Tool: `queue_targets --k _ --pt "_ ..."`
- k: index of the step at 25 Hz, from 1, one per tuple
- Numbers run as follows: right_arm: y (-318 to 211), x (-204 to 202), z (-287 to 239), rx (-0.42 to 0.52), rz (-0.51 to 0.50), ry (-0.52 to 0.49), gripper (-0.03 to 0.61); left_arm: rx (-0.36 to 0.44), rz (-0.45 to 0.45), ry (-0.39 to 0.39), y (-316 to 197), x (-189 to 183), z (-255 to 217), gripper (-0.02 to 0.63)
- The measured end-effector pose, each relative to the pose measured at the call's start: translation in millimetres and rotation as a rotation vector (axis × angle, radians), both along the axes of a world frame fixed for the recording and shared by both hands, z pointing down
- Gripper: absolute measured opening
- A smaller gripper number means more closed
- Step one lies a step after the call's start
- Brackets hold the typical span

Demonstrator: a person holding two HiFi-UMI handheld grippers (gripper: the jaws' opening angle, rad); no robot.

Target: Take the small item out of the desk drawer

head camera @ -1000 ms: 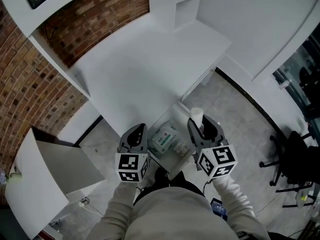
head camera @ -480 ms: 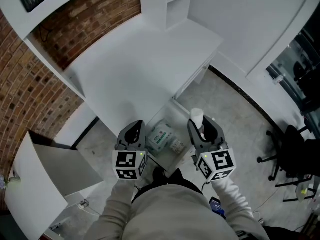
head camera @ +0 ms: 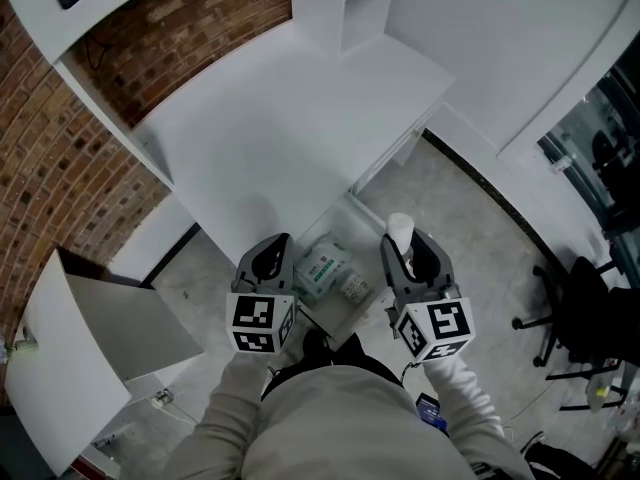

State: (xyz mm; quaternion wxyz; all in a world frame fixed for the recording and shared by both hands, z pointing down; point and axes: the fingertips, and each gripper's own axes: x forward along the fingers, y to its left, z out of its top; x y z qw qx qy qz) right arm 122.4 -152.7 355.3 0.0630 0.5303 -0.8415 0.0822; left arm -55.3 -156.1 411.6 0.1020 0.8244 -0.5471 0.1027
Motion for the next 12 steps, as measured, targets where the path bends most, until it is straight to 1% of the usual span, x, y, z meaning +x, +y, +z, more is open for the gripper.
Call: queue_targets --k 12 --pt "-6.5 4.3 -1.6 0.009 0.003 -0.005 0.185 0.005 -0.016 0.000 -4.1 -0.7 -1.9 0.017"
